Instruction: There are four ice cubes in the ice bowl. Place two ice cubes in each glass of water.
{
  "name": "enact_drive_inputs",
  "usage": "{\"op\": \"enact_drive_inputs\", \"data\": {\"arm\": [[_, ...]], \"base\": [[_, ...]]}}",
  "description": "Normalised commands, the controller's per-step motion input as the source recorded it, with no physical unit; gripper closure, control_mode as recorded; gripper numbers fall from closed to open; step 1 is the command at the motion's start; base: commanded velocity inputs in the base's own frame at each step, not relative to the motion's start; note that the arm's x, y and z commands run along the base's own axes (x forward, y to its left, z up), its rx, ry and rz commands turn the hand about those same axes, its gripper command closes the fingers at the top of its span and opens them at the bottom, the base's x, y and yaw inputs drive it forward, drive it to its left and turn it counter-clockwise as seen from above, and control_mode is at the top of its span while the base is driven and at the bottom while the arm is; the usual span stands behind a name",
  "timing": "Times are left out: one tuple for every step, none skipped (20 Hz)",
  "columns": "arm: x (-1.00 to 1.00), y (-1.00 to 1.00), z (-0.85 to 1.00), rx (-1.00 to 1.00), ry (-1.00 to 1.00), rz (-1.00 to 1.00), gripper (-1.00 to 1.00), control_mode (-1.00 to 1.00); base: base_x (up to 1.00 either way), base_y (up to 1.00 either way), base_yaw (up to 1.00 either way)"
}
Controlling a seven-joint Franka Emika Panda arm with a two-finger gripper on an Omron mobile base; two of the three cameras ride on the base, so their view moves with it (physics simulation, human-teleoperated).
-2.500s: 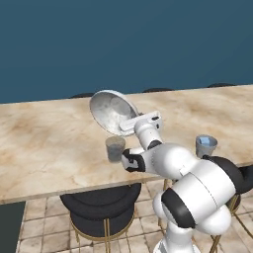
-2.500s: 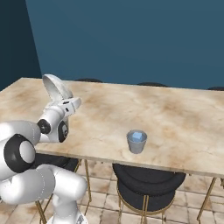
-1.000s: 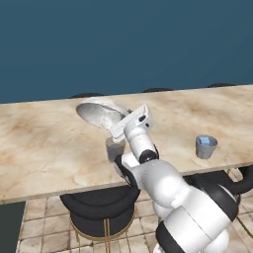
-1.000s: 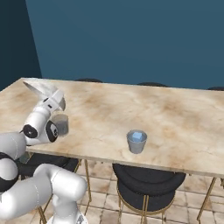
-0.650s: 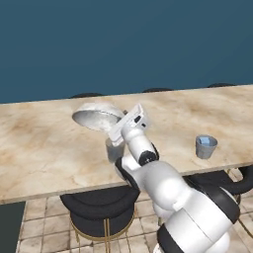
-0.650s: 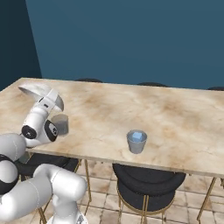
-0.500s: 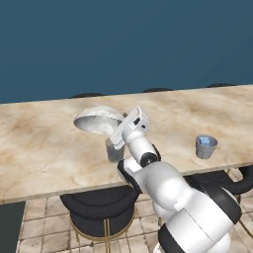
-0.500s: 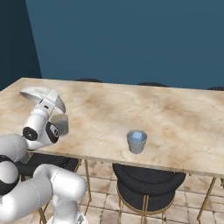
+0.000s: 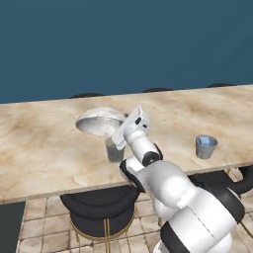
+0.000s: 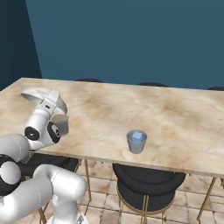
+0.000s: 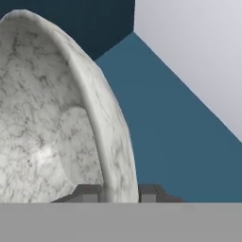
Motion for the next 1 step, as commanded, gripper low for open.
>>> {"op": "enact_drive_inputs", "data": {"arm": [[-0.03,0.01,-0.21,-0.01,-0.06,0.0,1.0,-1.0]], "base": [[0.0,0.0,0.0]]}}
